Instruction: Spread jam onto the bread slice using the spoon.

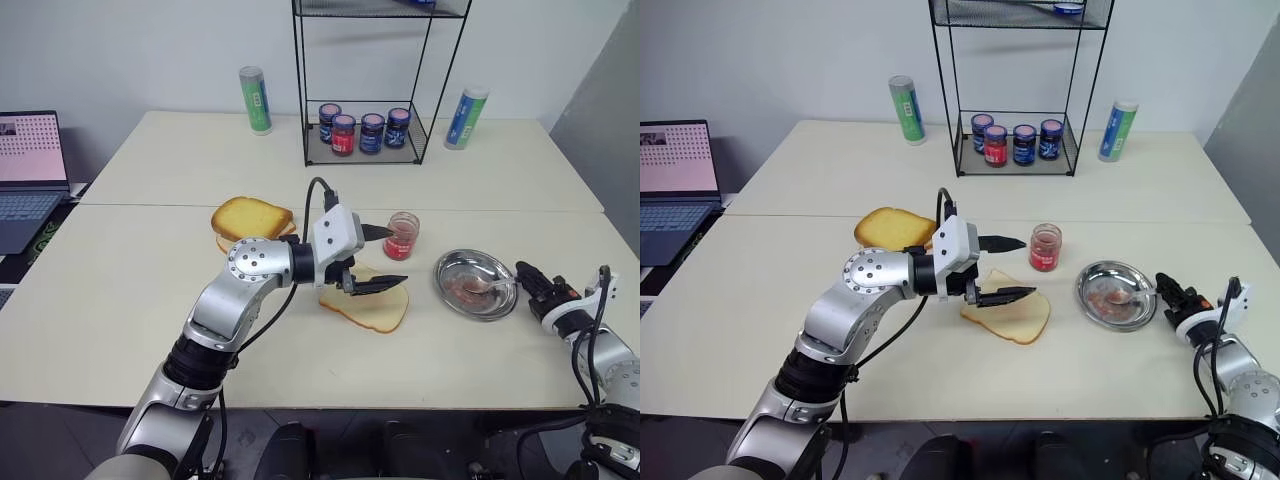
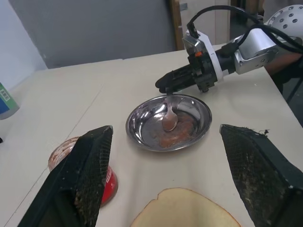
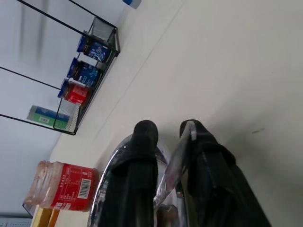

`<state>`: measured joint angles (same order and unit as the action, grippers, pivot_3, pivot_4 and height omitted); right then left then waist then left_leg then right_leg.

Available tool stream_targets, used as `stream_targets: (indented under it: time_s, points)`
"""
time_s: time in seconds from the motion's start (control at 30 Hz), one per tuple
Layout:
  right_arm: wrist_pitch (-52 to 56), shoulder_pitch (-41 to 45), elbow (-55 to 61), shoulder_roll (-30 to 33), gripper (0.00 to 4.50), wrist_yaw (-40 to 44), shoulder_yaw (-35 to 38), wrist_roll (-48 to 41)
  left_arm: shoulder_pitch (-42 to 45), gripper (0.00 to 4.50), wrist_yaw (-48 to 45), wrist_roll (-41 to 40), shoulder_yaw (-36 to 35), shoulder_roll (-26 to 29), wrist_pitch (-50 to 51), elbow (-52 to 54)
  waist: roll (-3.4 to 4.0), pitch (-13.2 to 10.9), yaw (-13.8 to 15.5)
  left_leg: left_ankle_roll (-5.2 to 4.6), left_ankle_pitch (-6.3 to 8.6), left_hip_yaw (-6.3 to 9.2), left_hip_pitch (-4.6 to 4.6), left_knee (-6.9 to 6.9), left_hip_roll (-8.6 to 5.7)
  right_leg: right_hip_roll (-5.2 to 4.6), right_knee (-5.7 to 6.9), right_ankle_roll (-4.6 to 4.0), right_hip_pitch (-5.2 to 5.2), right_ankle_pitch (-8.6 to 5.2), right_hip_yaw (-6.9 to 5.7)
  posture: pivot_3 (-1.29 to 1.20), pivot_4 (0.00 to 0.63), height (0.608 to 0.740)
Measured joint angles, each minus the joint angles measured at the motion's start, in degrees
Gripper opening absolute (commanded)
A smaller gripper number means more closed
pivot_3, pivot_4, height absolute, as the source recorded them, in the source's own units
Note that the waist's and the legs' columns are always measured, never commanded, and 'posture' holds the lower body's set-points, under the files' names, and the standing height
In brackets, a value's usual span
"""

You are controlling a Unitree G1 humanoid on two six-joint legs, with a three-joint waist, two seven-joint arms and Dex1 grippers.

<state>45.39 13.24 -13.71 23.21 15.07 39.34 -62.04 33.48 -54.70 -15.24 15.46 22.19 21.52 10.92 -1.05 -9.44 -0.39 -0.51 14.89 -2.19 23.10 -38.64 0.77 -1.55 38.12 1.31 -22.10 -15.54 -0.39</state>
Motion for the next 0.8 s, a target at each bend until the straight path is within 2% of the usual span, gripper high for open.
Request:
stream_targets:
  time_s: [0.27,0.47,0.63,0.8]
  points:
    - [0.5,-1.0,3.3,-0.6,0.07,-0.6,-0.1,-1.1,0.4,3.78,0.1,-0.1,0.0,0.2,-0.7,-0.2,0.02,0.0,0.1,0.0,0.0,-0.03,0.0,0.22,-0.01,-0.05,-0.05,0.0,-0.08,0.0,0.02,0.0,0.15,0.74]
    - [4.5,0.3,17.2,3.3,0.07,-4.5,-3.1,-2.2,-1.1,3.78,0.6,-1.8,-3.6,2.6,1.6,-0.1,0.19,0.0,-0.2,0.01,-0.01,-0.11,-0.07,0.53,0.02,-0.13,-0.04,0.0,-0.23,-0.01,0.1,0.0,0.15,0.74]
    - [6.3,13.4,24.2,6.5,0.07,-9.0,-9.1,-2.4,-3.0,3.78,2.9,-3.8,-8.8,4.1,4.3,-0.5,0.21,-0.1,-0.9,0.02,-0.01,0.02,-0.07,0.57,0.03,-0.12,-0.06,0.01,-0.2,-0.02,-0.04,0.0,0.15,0.74]
    - [4.7,23.2,21.6,5.1,0.07,-9.5,-18.7,4.6,-3.1,3.78,7.4,-4.7,-10.9,1.6,5.0,-2.5,0.19,-0.1,-0.7,0.02,-0.01,0.02,0.04,0.58,-0.07,-0.16,-0.13,0.0,-0.23,-0.01,-0.07,0.0,0.15,0.74]
